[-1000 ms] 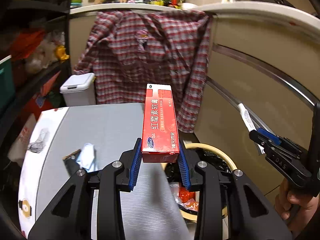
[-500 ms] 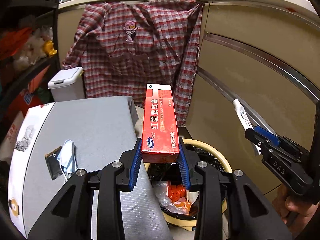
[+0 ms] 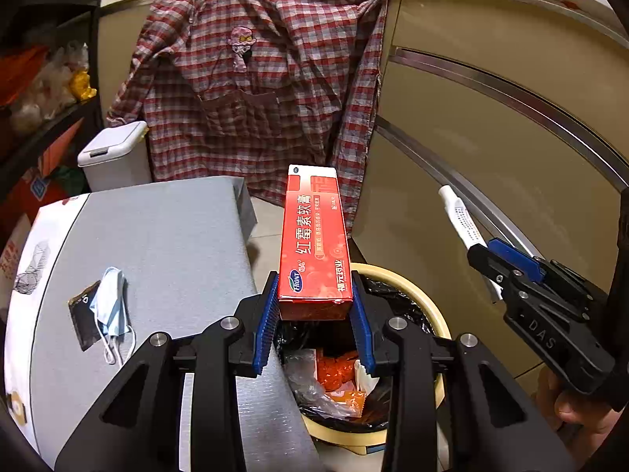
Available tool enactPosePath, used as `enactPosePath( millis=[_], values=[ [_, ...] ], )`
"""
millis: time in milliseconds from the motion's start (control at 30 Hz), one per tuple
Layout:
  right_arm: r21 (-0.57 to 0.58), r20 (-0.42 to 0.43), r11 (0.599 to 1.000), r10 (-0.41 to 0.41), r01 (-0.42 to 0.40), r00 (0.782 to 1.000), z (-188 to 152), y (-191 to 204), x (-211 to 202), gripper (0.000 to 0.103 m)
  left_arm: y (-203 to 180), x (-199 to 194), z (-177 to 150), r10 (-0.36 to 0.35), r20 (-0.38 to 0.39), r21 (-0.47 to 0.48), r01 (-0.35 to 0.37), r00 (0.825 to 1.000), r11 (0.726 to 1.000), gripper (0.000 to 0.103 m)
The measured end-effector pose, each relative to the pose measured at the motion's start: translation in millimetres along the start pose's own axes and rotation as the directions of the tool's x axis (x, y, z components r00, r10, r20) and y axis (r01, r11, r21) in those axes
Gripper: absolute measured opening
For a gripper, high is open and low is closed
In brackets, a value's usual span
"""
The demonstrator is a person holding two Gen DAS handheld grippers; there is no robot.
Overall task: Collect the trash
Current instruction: 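Open both tools to drop the red box and tube into the bin, then move both open tools back over the table toward the mask and black pouch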
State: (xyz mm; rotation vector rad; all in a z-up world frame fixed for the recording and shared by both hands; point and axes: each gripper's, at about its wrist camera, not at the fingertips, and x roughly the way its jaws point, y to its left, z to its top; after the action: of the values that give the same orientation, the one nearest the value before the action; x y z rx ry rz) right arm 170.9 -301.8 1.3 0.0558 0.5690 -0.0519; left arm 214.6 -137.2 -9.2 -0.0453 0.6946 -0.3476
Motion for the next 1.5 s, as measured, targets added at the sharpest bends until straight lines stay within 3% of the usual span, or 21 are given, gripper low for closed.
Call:
enactPosePath(
  millis=[167,267,333,367,400,900,1200,1367,1433,1500],
  values=[
    [-0.001,0.000,1.000,-0.001,0.001,1.000,-0.5,0.4,-0.2,0.028,-4.4,3.2,0.0,-0.026,-0.011,0.007,0.026,1.000,1.000,0.034],
    [-0.003,-0.003,1.000,-0.009,0.009,1.000,-1.0,0.3,1.0,0.023,-10.7,7.1,0.8,-0.083,-0.030,0.018,0.084,0.996,0.996,0.035],
    [0.001,-0.005,1.000,-0.024,0.024,1.000,-1.8,-0.9,2.3,0.031,-17.0,9.0,1.4,-0.101,-0.040,0.043,0.102,0.994,0.994,0.045],
    [0.005,-0.008,1.000,-0.024,0.024,1.000,-2.2,-2.0,2.9,0.035,-18.0,8.1,1.5,-0.089,-0.029,0.049,0.091,0.996,0.995,0.054],
    [0.009,-0.009,1.000,-0.024,0.024,1.000,-2.6,-3.2,3.3,0.035,-17.9,6.9,1.7,-0.081,-0.018,0.049,0.082,0.997,0.995,0.054],
    [-0.014,0.012,1.000,-0.020,0.020,1.000,-1.6,17.5,0.1,0.035,24.2,-10.4,9.8,-0.021,0.033,-0.030,0.022,0.999,0.999,0.049],
    [-0.044,0.043,0.998,0.050,-0.048,0.998,4.0,62.6,-3.4,0.035,87.3,-44.4,17.0,0.046,0.074,-0.100,-0.038,0.996,0.994,0.043],
    [-0.078,0.058,0.992,0.106,-0.101,0.993,3.3,95.7,0.5,0.035,140.8,-64.0,20.4,0.129,0.095,-0.148,-0.114,0.987,0.982,0.043],
    [-0.082,0.056,0.988,0.136,-0.131,0.989,2.3,107.7,4.1,0.032,163.6,-70.3,20.6,0.156,0.096,-0.179,-0.137,0.983,0.974,0.042],
    [-0.088,0.057,0.984,0.163,-0.158,0.985,0.9,120.4,8.7,0.021,186.2,-76.0,20.1,0.183,0.094,-0.211,-0.160,0.979,0.964,0.042]
  ],
)
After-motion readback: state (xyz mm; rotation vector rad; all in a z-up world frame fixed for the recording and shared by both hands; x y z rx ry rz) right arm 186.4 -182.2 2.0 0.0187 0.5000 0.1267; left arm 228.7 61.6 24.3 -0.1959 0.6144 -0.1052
